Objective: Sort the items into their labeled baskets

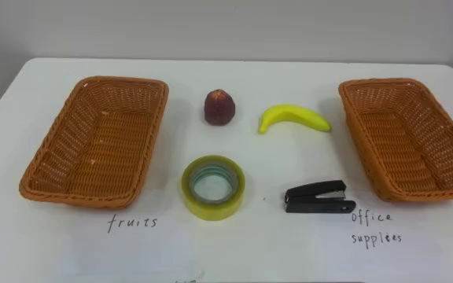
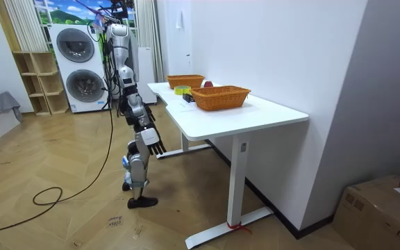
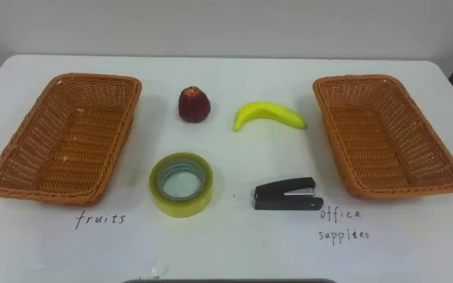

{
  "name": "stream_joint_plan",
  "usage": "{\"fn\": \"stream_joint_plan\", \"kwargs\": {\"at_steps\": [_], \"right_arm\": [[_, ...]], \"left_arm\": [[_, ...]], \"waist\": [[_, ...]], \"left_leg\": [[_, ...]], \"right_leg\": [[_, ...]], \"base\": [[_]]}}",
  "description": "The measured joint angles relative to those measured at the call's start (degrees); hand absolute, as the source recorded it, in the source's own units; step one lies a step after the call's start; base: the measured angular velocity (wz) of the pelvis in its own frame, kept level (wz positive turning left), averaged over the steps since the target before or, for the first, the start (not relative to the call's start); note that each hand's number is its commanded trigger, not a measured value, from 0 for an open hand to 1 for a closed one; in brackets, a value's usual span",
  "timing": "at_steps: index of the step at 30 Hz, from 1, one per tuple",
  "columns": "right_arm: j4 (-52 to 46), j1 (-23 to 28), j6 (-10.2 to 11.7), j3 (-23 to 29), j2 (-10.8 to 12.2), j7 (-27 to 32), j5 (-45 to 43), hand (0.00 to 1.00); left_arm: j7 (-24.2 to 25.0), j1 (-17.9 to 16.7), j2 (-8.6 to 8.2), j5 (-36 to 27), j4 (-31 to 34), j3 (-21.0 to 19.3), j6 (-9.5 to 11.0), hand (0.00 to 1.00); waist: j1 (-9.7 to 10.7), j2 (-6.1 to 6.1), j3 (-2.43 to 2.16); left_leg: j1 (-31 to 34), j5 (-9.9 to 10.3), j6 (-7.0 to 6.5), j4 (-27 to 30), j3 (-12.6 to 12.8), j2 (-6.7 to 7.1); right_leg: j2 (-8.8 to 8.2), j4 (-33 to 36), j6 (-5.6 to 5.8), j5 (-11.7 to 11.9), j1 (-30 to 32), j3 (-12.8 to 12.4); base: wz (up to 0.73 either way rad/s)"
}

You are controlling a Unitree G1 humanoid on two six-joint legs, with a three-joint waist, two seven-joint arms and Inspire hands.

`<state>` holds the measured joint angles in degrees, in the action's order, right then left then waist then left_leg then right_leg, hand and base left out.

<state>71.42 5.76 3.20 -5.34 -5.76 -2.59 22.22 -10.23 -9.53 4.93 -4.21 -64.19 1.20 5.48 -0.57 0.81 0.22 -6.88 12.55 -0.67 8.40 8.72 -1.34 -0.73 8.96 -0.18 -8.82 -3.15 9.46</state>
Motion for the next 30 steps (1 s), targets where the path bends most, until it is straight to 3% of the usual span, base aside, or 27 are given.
{"fn": "stream_joint_plan", "kwargs": {"at_steps": [13,26,30], "right_arm": [[1.7,-0.4,0.6,-0.2,0.3,0.0,2.3,0.0],[1.5,0.4,0.6,0.4,0.3,0.1,4.6,0.0],[0.9,1.3,0.5,1.2,0.3,1.4,6.6,0.0]], "left_arm": [[-5.5,-1.1,0.05,2.2,0.0,-0.9,0.5,0.0],[-5.7,-1.4,0.31,2.5,-0.6,-1.0,0.6,0.0],[-5.7,-1.5,0.33,2.5,-0.6,-1.1,0.2,0.0]], "waist": [[0.1,-0.08,0.11],[0.4,0.07,0.15],[0.5,0.0,-0.04]], "left_leg": [[-1.0,0.0,0.01,-0.8,0.0,-0.06],[-1.4,0.0,0.01,-0.9,0.6,-0.02],[-0.9,0.1,0.03,-1.0,0.4,-0.12]], "right_leg": [[0.33,-0.2,0.02,0.0,-0.8,-1.0],[0.3,-0.2,0.06,0.0,-0.8,-1.4],[0.47,-0.2,0.06,0.0,-0.4,-1.5]], "base": [[-0.01],[-0.01],[0.0]]}}
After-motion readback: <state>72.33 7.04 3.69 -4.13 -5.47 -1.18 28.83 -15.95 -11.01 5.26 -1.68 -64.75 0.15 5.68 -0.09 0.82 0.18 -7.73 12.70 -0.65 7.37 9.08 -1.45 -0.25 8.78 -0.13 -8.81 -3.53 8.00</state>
